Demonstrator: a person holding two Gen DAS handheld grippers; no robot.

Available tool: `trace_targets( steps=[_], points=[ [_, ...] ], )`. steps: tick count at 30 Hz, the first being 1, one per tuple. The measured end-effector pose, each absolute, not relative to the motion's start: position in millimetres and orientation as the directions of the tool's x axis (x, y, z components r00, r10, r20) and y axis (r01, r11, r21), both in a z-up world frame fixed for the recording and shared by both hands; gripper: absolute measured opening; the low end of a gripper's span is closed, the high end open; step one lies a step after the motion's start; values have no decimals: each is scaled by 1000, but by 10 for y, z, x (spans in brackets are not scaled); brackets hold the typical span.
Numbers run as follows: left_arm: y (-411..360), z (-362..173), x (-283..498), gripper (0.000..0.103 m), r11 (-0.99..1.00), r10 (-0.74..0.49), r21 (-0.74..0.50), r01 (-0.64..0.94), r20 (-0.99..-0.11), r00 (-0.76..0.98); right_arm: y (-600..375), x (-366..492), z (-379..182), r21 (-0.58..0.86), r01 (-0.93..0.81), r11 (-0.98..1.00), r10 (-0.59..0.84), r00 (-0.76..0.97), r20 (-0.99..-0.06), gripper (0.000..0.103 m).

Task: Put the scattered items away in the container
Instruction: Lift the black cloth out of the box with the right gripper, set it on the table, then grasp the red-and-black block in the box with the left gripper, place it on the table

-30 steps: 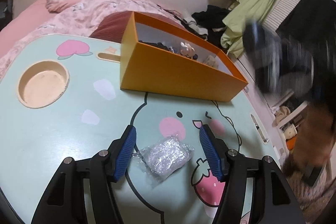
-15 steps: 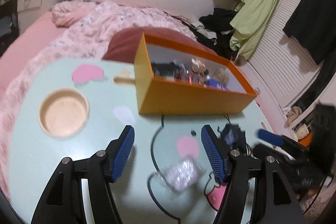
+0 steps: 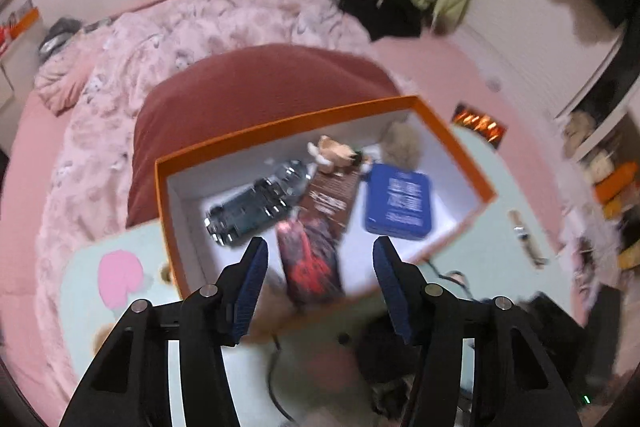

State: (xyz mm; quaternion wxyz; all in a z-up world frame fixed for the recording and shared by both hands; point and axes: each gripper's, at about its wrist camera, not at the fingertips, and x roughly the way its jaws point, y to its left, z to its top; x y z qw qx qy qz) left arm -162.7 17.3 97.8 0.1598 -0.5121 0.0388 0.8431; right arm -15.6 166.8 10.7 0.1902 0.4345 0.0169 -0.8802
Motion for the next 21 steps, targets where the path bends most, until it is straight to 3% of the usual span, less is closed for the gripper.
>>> trace_targets(
  steps=[2, 3, 4, 9, 14, 21],
  points=[
    [218, 870, -1773, 49, -947, 210, -94, -307, -906, -368, 1704, -152, 121, 151, 346, -926, -331, -550, -767, 86],
    [223, 820, -1813, 39, -949, 195, -86, -302, -916, -352, 1732, -152, 125, 161, 341, -926, -336, -550, -764, 86],
    [239, 765, -1852, 35, -950, 174, -69, -305, -928, -331, 1757, -155, 130, 171, 336, -926, -341, -551, -762, 86],
    [305, 558, -1948, 39, -941, 164, -82, -328, -959, -231, 1806, -166, 108, 199, 322, -926, -354, -551, -755, 86],
    [188, 489, -2004, 38, -934, 253, -183, -307, -945, -207, 1809, -162, 92, 215, 311, -926, -360, -553, -752, 86],
    [-202, 1128, -1739, 38, -853, 509, -419, -313, -799, -320, 1818, -194, 89, 213, 311, -926, -358, -551, -753, 86]
  ],
)
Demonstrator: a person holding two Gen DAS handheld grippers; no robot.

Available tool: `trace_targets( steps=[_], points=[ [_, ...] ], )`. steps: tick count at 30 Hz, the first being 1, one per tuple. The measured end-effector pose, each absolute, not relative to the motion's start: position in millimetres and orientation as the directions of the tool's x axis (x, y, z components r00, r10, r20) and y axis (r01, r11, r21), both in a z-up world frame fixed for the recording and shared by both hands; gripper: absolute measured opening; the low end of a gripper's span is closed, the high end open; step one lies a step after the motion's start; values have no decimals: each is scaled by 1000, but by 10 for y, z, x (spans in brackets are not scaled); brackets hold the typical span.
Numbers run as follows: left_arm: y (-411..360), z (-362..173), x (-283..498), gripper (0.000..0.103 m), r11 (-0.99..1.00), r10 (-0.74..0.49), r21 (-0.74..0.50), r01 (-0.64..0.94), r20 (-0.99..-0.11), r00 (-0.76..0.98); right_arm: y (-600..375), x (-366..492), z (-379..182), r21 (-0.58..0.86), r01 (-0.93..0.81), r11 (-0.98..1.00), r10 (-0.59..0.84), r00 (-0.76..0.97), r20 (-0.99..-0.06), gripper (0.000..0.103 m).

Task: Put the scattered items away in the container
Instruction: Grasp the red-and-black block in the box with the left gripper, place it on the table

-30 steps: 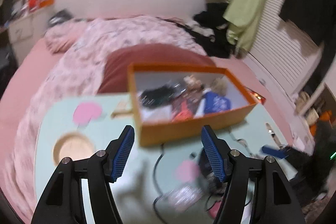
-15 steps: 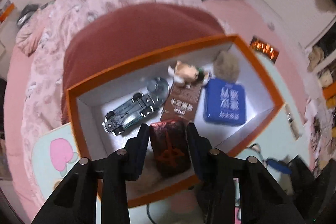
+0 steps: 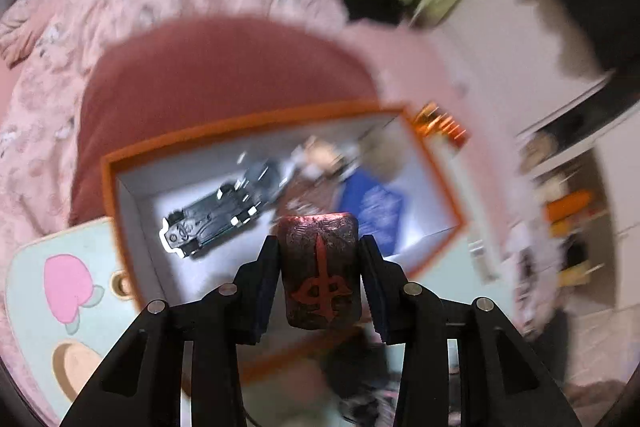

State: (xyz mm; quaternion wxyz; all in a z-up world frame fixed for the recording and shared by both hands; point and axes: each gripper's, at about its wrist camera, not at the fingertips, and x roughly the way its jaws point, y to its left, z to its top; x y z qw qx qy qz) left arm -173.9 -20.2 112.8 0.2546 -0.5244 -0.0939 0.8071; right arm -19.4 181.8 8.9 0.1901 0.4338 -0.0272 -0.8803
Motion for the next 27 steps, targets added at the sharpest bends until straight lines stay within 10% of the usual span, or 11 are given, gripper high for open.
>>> trace_targets(
  steps=[6, 20, 27],
  points=[
    [-524, 1634, -1192, 38, -829, 555, -428, -361, -714, -426, 1810, -190, 96, 200, 310, -929, -348, -554, -757, 86],
    [-658, 335, -754, 38, -901, 423, -420, -111, -789, -447, 1738, -160, 105, 152, 310, -939, -309, -559, -770, 86],
    [-644, 381, -622, 64, -913, 394, -387, -130, -748, -534, 1743, -145, 100, 150, 301, -942, -302, -561, -771, 86]
  ],
)
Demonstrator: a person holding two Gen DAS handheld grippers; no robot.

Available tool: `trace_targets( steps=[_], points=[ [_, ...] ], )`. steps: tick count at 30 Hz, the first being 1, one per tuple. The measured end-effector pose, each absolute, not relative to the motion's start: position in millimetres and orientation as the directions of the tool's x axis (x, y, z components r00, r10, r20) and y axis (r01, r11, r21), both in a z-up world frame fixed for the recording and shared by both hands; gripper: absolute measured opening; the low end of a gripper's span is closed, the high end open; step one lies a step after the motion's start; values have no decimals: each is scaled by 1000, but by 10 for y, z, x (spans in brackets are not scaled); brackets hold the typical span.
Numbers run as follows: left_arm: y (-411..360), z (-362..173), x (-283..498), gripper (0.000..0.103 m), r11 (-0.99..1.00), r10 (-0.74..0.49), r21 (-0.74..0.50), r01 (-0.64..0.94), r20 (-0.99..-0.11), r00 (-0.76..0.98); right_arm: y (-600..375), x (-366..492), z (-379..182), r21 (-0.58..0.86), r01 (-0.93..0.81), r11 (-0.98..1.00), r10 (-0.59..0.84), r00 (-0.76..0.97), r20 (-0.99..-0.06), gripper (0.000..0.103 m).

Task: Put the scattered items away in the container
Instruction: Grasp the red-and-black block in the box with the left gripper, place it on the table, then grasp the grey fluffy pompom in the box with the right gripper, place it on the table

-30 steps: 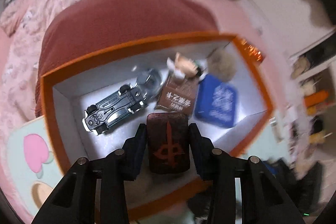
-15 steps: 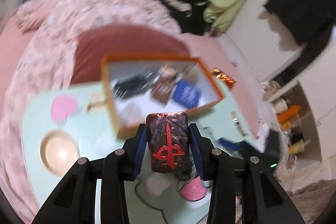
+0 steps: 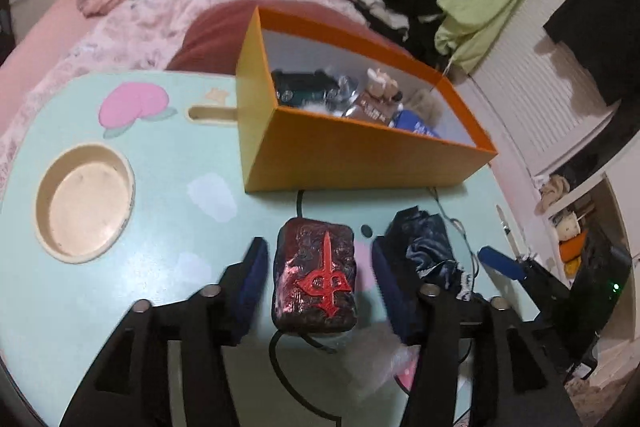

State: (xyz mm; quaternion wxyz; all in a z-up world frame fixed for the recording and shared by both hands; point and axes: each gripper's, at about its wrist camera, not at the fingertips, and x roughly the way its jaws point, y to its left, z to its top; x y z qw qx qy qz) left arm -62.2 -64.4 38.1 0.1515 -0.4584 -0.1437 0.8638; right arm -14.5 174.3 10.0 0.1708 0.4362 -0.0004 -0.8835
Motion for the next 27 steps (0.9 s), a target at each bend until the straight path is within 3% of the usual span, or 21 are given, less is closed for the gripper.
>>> trace_targets(
  steps=[1, 7, 16, 23, 27],
  points=[
    [-667, 394, -605, 70, -916, 386, -382, -126, -745, -544, 1755, -148, 102, 157, 295, -942, -304, -562, -769, 86],
    [-868, 366, -481, 75, -929, 344, -361, -84, -751, -564, 1891, -190, 209, 244, 281, -928, -365, -562, -743, 86],
    [-765, 312, -325, 86, -952, 301, -268, -147, -736, -606, 1561, -552, 828, 327, 406, -853, -513, -544, -663, 86],
    [-681, 307, -295, 92, -958, 286, -234, -166, -750, -596, 1148, -1356, 957, 431, 358, -829, -549, -372, -748, 86],
    [-612, 296, -294, 94, -966, 257, -195, -168, -765, -591, 874, -1639, 910, 334, 333, -882, -444, -343, -828, 86]
  ],
)
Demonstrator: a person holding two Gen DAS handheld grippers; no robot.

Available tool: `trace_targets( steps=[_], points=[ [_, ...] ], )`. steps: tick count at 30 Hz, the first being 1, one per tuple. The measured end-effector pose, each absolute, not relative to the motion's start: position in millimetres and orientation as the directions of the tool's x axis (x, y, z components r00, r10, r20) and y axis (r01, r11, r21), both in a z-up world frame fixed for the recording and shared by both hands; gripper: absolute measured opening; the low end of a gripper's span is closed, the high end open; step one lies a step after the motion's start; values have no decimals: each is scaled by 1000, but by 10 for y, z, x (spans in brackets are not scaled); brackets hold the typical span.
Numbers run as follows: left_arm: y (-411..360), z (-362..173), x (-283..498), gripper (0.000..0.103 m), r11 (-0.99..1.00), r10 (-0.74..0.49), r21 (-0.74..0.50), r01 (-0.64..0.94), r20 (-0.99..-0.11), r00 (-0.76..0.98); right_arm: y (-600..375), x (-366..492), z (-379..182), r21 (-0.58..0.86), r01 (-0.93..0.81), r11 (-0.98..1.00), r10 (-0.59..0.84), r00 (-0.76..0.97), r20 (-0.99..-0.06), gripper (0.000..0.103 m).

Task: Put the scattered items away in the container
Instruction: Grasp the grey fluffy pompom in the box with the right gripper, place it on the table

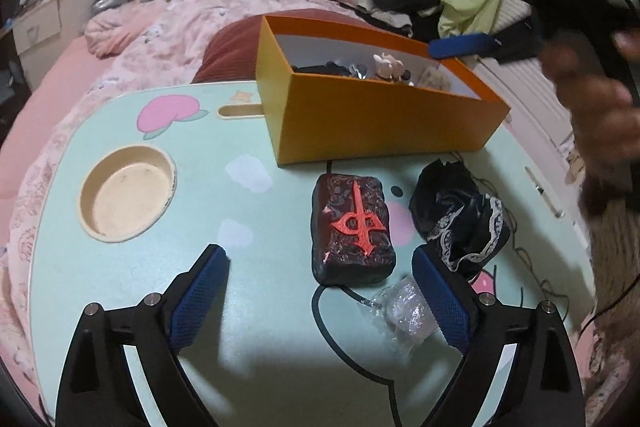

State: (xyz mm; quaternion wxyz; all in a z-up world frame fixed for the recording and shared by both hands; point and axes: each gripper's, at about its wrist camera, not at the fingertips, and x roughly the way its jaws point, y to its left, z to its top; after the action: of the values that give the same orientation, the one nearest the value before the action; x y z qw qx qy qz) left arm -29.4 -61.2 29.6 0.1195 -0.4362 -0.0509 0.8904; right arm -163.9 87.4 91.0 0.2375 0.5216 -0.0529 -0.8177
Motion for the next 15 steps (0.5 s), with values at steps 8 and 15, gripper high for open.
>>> trace_targets(
  steps=[8, 15],
  points=[
    [-573, 293, -282, 94, -969, 245, -182, -166, -769, -590, 659, -1915, 601, 375, 295, -879, -430, -149, -890, 71],
    [-565, 296, -282, 94, -968, 252, -193, -163, -768, -589, 380, -1893, 170, 390, 348, -852, -395, 61, -917, 37]
  ],
)
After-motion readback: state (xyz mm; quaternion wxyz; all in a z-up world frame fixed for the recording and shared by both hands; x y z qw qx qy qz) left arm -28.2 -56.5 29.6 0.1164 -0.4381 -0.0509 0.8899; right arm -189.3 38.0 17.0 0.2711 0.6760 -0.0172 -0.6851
